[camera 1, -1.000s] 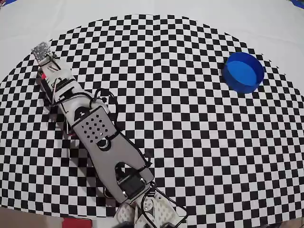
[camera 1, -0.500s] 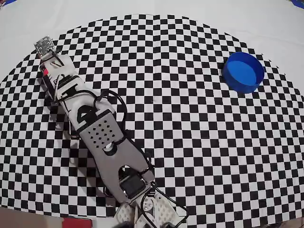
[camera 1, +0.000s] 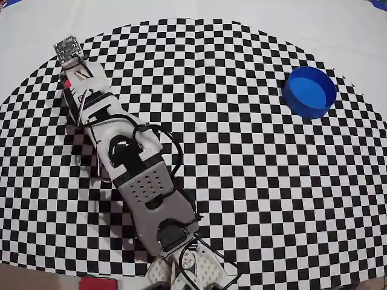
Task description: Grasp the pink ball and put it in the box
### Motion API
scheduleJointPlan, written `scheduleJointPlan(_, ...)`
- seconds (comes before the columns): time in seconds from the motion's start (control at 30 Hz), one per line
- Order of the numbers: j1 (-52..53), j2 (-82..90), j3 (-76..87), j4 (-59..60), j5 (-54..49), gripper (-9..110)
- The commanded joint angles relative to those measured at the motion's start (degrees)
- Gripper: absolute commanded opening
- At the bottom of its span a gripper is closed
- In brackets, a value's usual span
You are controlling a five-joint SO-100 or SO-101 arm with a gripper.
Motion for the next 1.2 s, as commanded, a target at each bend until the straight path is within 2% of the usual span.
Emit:
scheduleJointPlan(0.0,1.32,7.21,2.02,0.09,0.18,0)
scheduleJointPlan(0.6,8.53,28.92,21.45,-0.18,0.18,0)
scheduleJointPlan(1.17,22.85,45.44,36.65,-0.26,0.18,0)
